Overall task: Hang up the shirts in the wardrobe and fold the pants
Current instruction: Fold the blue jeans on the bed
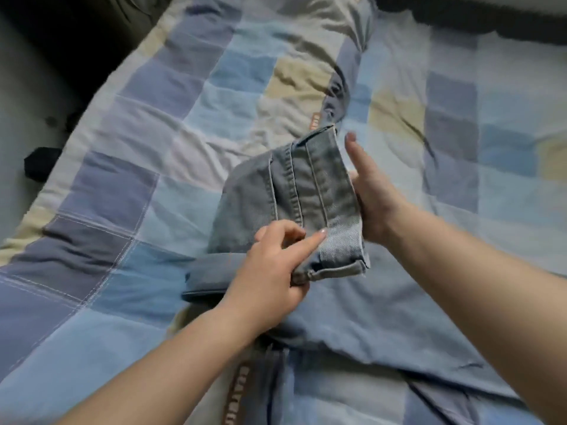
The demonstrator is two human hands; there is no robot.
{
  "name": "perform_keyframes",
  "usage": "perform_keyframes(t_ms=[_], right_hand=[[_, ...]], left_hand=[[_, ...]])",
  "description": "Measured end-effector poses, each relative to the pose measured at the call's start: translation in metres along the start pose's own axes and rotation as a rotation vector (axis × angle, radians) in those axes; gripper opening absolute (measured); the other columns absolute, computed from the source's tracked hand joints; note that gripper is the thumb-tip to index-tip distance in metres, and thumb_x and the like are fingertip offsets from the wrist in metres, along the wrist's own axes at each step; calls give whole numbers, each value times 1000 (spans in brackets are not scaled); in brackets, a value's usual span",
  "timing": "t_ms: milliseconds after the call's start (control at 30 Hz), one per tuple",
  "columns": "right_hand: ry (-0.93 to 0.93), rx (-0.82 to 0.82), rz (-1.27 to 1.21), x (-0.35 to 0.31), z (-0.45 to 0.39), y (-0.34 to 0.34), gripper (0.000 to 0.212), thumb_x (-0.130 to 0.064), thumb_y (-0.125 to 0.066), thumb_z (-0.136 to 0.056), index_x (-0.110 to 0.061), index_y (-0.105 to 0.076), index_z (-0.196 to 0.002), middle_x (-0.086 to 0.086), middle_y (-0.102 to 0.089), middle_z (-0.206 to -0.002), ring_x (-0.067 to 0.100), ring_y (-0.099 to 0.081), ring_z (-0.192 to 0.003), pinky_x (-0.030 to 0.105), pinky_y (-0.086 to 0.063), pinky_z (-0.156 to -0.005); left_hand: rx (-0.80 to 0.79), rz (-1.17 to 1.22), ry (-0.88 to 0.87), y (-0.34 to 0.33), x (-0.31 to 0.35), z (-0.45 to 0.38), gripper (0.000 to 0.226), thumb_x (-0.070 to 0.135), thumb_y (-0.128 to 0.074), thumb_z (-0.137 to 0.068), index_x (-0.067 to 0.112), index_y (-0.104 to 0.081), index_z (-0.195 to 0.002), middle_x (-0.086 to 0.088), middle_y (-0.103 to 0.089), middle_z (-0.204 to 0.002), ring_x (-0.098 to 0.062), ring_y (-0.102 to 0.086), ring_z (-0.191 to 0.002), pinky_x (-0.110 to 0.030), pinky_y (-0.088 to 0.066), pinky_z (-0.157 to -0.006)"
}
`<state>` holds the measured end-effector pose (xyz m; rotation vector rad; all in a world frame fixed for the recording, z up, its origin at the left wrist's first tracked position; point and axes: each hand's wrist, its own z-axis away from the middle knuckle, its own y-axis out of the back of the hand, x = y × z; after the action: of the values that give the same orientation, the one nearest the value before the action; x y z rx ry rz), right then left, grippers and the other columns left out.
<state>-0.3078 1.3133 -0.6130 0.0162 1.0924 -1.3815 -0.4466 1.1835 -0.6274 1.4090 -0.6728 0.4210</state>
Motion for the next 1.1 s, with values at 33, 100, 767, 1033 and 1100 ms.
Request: perform_keyframes(t_ms=[33,100,767,1033,1100], right_hand=[[-7,69,116,-3,17,21,53,-54,-56,-84,-12,-65,-116,14,-72,-102,29,-70,-90,43,-58,-77],[-5,223,343,-4,46,53,17,-24,-61,-90,-12,-63,-102,8,-74,-77,23,-71,-65,34,-58,-56],[94,891,354,36,326,386,27,3,-42,-86,-18,-58,-82,5,-66,-65,16,-63,-53,24,-51,-49],[83,999,472,58,358,461,31,-8,-46,-95,-17,-60,-121,10,-68,-106,24,-64,-93,37,-53,-85],[-27,1069,744,68,352,471,44,-17,-50,-95,-20,-47,-139,10,-57,-132,27,-54,-118,36,-43,-101]], left_hand=[[-61,-36,-12,-17,16,-4,72,4,-64,-71,24,-48,-139,-18,-44,-137,-35,-41,-126,-36,-35,-106],[-168,-122,-56,-50,42,-8,76,7,-60,-76,30,-37,-145,-12,-24,-156,-27,-21,-144,-39,-23,-116],[-482,-190,-274,-369,302,-23,76,8,-44,-90,29,-5,-152,-6,7,-161,-24,5,-147,-45,-10,-117],[-573,-244,-297,-433,334,-21,79,15,-48,-92,31,1,-152,-10,6,-160,-27,0,-147,-47,-11,-118],[-602,-208,-266,-430,314,-14,79,20,-54,-91,28,-6,-152,-8,0,-161,-24,-5,-147,-42,-13,-118]])
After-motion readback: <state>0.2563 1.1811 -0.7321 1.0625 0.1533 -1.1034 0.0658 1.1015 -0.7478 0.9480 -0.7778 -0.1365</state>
